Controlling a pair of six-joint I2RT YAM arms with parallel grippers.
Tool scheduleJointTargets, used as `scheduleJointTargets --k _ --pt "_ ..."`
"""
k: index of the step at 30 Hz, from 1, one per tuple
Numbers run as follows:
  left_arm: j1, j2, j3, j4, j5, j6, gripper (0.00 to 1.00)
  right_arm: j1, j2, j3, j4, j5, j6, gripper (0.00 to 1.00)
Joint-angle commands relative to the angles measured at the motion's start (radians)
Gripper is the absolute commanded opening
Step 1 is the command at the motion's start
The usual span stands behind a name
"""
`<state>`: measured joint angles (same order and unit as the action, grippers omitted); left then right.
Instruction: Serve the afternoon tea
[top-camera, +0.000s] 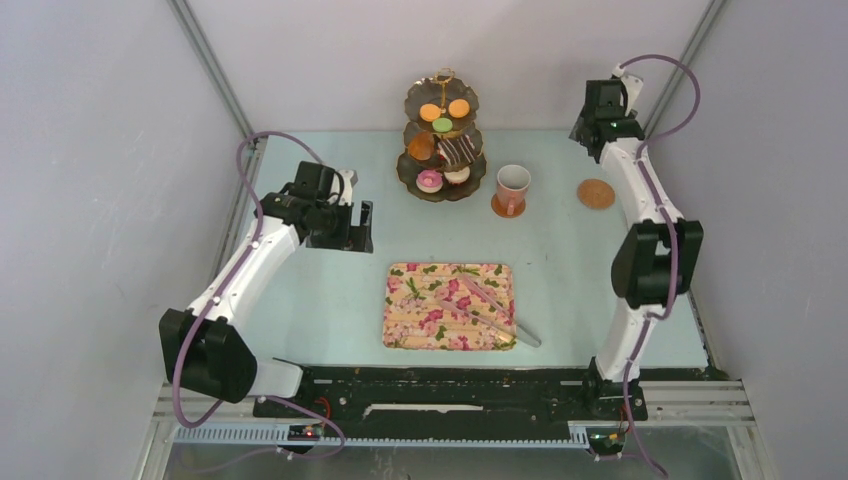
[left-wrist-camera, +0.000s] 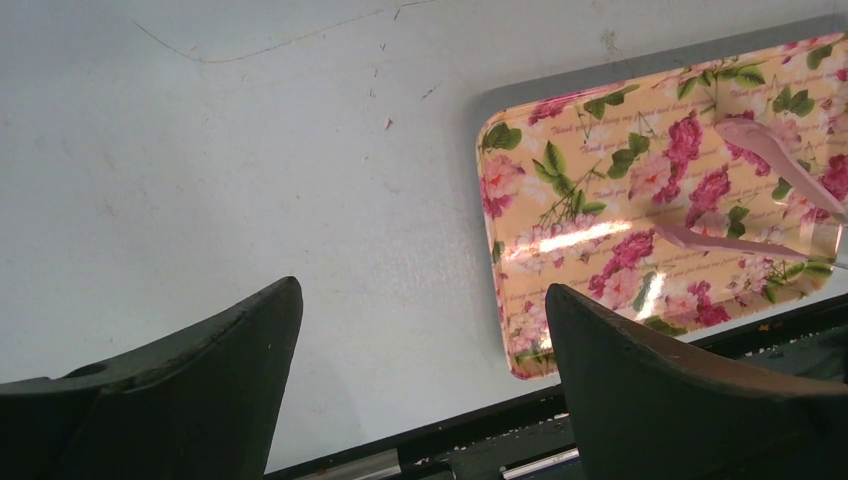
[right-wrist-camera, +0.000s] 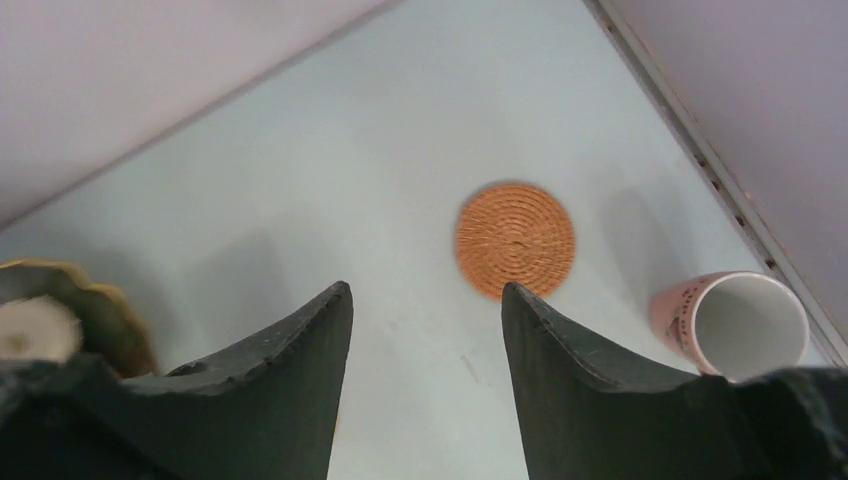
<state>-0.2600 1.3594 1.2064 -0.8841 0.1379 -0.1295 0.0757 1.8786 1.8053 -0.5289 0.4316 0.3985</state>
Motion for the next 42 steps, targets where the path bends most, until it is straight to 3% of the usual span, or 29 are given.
scheduleJointTargets --k 1,3,7,10,22,42 --pt "-0.007 -0.015 0.022 0.01 -0.009 0.016 0.98 -0.066 0.178 0.142 -0.089 -0.006 -0.005 0.59" --pt "-0.007 -0.014 0.025 0.007 -0.02 0.016 0.98 -0.105 0.25 0.204 -0.137 -0.005 -0.001 0.55" --pt "-0.007 -0.004 0.045 -0.016 -0.042 0.019 0.98 -0.149 0.353 0.298 -0.233 -0.04 0.06 0.36" --pt "-0.006 0.0 0.055 -0.022 -0.055 0.023 0.98 -0.16 0.399 0.328 -0.256 -0.025 0.048 0.3" --pt "-0.005 0.029 0.074 -0.038 -0.072 0.031 0.98 -0.175 0.539 0.389 -0.329 -0.023 -0.035 0.32" --pt "-0.007 0.019 0.057 -0.024 -0.055 0.036 0.98 -0.105 0.542 0.296 -0.351 -0.132 -0.111 0.34"
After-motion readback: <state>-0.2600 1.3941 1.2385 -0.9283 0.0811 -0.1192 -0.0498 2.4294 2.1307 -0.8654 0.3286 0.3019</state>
